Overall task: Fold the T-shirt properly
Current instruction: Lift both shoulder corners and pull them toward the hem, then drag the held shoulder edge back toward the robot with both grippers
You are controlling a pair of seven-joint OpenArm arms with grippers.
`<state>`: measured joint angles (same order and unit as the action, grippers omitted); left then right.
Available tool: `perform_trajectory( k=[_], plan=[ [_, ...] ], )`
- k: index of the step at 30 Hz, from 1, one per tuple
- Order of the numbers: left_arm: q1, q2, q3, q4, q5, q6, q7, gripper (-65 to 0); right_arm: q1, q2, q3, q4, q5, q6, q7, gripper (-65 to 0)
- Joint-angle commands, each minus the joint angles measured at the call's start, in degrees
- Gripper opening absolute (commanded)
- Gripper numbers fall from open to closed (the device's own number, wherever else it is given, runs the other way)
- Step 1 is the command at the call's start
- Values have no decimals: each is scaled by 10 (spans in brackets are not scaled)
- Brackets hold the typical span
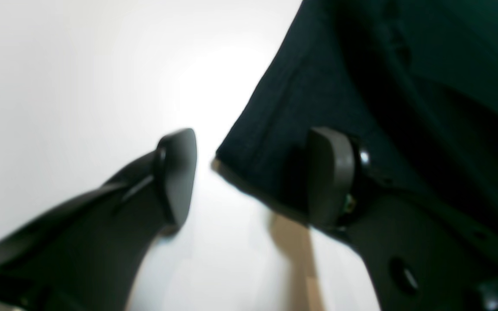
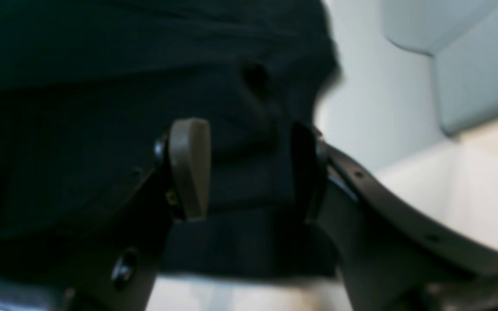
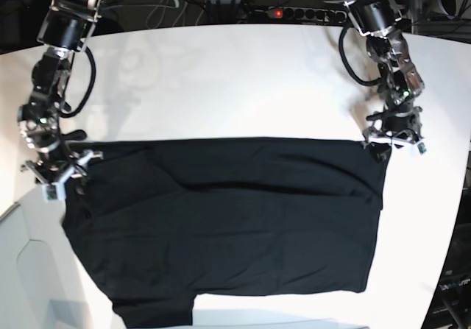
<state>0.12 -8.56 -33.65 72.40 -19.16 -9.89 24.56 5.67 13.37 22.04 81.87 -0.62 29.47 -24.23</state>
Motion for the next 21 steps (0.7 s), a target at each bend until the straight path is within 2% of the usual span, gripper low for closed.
perform_trajectory(
  k=[1, 5, 7, 11, 14, 17, 21],
  plan=[
    [-9, -5, -1, 2, -4, -2, -10, -265, 10, 9, 9, 9, 6, -1, 12, -340],
    [-10, -5, -1, -18, -4, -2, -11, -267, 7, 12, 25, 9, 6, -1, 12, -340],
    [-11, -5, 3, -21, -4, -2, -11, -287, 9, 12, 40, 8, 6, -1, 12, -340],
    [-13, -11, 32, -22, -4, -2, -11, -412, 11, 13, 63, -10, 6, -1, 12, -340],
    [-12, -11, 39, -22, -4, -2, -9, -527, 11, 35, 65, -53, 6, -1, 13, -340],
    [-12, -11, 42, -22, -4, -2, -9, -635, 11, 40, 66, -82, 7, -1, 14, -340],
    [-13, -12, 39, -22, -1, -2, -8, -643, 11, 51, 66, -111, 7, -1, 15, -340]
  ],
)
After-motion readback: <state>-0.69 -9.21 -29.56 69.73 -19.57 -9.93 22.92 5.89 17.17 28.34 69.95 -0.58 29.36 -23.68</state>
